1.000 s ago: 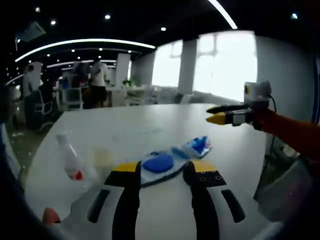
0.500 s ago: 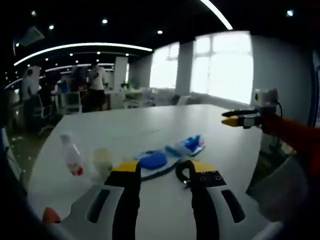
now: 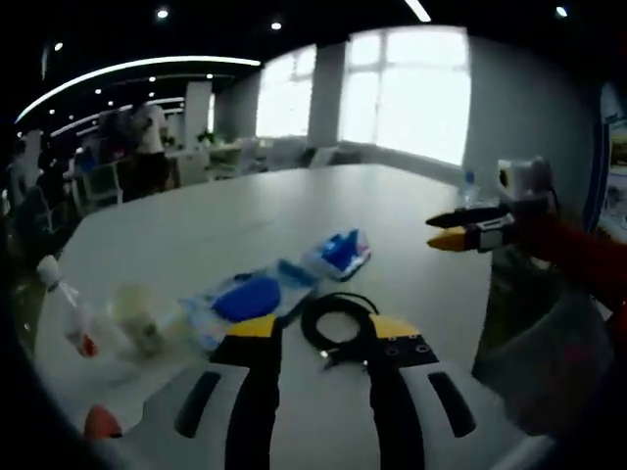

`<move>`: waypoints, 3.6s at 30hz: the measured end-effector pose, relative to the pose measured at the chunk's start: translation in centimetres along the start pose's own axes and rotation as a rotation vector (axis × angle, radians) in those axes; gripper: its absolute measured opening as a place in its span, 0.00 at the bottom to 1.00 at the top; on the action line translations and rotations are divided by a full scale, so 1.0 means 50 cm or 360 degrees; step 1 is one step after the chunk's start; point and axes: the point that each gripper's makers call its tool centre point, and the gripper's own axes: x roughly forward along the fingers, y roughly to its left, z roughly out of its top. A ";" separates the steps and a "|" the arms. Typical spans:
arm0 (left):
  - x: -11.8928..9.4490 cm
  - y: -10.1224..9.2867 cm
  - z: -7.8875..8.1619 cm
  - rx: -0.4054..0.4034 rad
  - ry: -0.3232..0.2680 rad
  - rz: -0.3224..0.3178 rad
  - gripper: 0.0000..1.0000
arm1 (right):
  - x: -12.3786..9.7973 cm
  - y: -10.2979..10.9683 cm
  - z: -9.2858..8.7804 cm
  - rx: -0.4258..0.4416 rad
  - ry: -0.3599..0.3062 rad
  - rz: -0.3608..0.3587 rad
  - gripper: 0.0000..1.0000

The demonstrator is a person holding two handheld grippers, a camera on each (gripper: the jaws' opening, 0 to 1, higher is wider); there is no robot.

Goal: Arrange the tabletop items into an orderly group along one side of the table until the central work area is clear of visible clutter.

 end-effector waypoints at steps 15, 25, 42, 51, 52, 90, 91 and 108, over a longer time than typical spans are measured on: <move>0.153 0.027 -0.074 -0.0174 0.0287 -0.0009 0.18 | 0.119 0.062 -0.046 0.0032 0.0221 0.0208 0.34; 0.199 0.045 -0.106 -0.0181 0.0403 0.0018 0.17 | 0.186 0.094 -0.089 -0.0007 0.0376 0.0297 0.30; 0.241 0.038 -0.151 -0.0192 0.0548 0.0014 0.18 | 0.245 0.101 -0.141 -0.0096 0.0566 0.0325 0.27; 0.249 0.030 -0.160 -0.0216 0.0572 0.0008 0.13 | 0.252 0.103 -0.161 -0.0081 0.0643 0.0314 0.22; 0.250 0.028 -0.161 -0.0217 0.0573 0.0005 0.12 | 0.252 0.103 -0.165 -0.0075 0.0656 0.0311 0.20; 0.297 -0.031 -0.137 -0.0222 0.0593 -0.0044 0.04 | 0.224 0.028 -0.177 0.0085 0.0682 0.0219 0.06; 0.299 -0.032 -0.139 -0.0220 0.0594 -0.0049 0.05 | 0.224 0.027 -0.179 0.0083 0.0685 0.0220 0.06; 0.293 -0.026 -0.140 -0.0147 0.0554 -0.0052 0.13 | 0.224 0.025 -0.182 0.0086 0.0680 0.0206 0.08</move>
